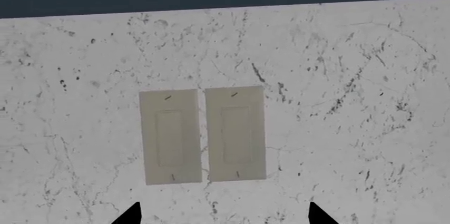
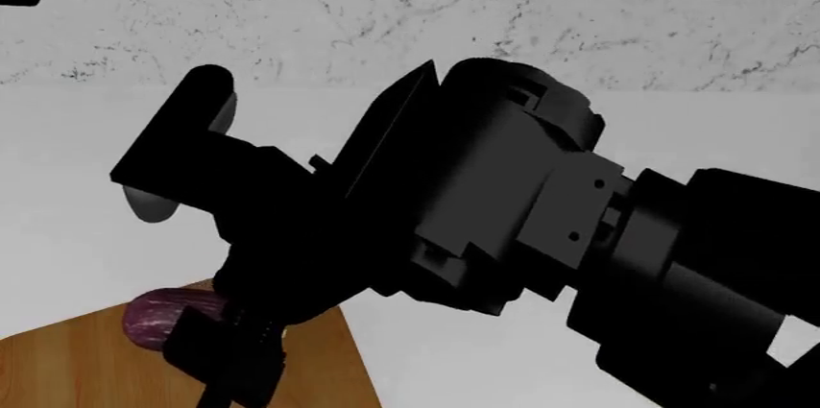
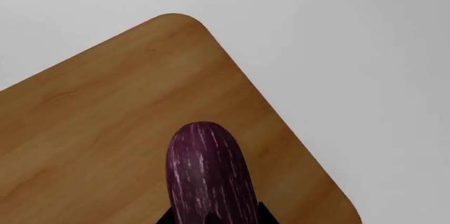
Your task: Clear the non-vegetable object off the cutting board and place the vegetables onto it.
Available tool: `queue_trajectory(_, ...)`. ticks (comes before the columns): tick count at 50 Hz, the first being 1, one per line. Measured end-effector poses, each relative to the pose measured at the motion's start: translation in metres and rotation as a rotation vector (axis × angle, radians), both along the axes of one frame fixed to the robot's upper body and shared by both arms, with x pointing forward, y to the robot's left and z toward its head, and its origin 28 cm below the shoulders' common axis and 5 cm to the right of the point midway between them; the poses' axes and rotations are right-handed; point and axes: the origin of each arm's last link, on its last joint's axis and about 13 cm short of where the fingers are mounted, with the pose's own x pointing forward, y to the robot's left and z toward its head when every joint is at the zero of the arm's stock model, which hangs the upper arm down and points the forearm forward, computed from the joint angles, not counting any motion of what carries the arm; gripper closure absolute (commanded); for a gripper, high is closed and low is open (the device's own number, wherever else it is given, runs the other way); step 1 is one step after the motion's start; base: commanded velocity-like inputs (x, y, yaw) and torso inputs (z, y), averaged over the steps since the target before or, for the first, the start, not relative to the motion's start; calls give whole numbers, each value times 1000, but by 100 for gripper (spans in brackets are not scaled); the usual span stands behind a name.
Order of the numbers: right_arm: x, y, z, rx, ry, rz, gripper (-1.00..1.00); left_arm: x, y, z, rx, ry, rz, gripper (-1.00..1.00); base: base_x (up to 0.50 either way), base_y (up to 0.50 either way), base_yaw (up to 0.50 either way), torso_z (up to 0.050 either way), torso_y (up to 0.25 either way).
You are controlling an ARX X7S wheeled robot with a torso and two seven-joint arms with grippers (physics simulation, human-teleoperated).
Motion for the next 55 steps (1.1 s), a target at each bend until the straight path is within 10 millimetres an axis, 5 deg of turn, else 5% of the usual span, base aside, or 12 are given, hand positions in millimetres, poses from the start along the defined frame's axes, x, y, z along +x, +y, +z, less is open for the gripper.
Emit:
queue_trajectory(13, -4, 4, -11, 11, 26, 12, 100, 1, 1, -1, -1, 0, 4, -100, 0, 0, 0, 0, 0)
queue_trajectory(14, -4, 4, -11, 10, 27, 13, -100, 1, 1, -1, -1, 0, 4, -100, 0, 0, 0, 0, 0)
queue_trajectory(30, -7, 4, -6, 14, 10, 10, -100, -1, 2, 0, -5, -3, 6, -100, 0, 0, 0, 0, 0)
queue_trajectory(55, -56, -30, 54, 136, -158, -107, -100, -6, -1, 9, -3, -19, -5, -100, 0, 0, 0, 0, 0)
